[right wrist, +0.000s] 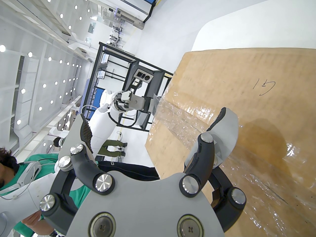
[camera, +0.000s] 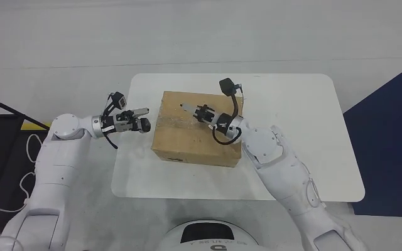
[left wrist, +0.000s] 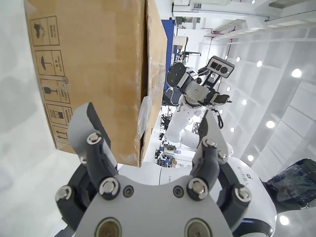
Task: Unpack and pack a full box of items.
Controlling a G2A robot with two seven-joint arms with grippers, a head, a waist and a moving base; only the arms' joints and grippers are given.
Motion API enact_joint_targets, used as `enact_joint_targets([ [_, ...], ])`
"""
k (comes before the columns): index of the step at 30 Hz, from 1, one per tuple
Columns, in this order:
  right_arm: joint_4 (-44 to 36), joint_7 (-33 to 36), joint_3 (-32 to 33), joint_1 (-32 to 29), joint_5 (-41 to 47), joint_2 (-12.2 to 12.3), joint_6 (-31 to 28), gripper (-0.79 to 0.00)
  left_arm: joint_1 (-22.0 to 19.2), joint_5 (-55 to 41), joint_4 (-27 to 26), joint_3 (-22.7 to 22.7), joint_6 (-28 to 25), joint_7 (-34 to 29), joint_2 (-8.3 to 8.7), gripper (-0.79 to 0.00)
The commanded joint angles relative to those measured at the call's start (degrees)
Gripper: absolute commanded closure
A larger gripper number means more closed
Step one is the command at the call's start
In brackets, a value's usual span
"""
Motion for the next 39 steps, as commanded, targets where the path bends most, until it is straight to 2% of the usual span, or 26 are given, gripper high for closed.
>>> enact_joint_targets([
  [1,-0.07,0.03,0.00,0.02,0.01,0.02,0.10,-0.785,-0.39,0.17,0.00,0.50,-0.10,-0.04,-0.04,-0.277],
  [3,-0.12,0.15,-0.01,0.04,0.07,0.04,0.17,-0.785,-0.70,0.06,0.10,0.81,-0.29,-0.22,-0.05,-0.191],
  [11,-0.51,1.62,1.28,-0.42,2.19,0.35,-1.02,-0.785,-1.82,1.07,0.63,1.27,-0.56,0.15,0.24,0.000],
  [22,-0.47,1.77,2.80,-1.65,3.66,0.80,-2.33,-0.785,-2.30,2.27,-0.61,1.66,-2.32,1.52,0.63,0.000],
  [30,-0.37,2.35,3.35,-1.72,4.30,1.06,-2.62,-0.785,-1.26,2.66,-3.38,0.90,-3.07,2.91,1.19,0.000],
  [39,-0.22,2.72,3.63,-1.48,4.75,1.27,-2.79,-0.785,-0.93,3.69,-2.17,1.56,-2.31,5.18,1.39,0.000],
])
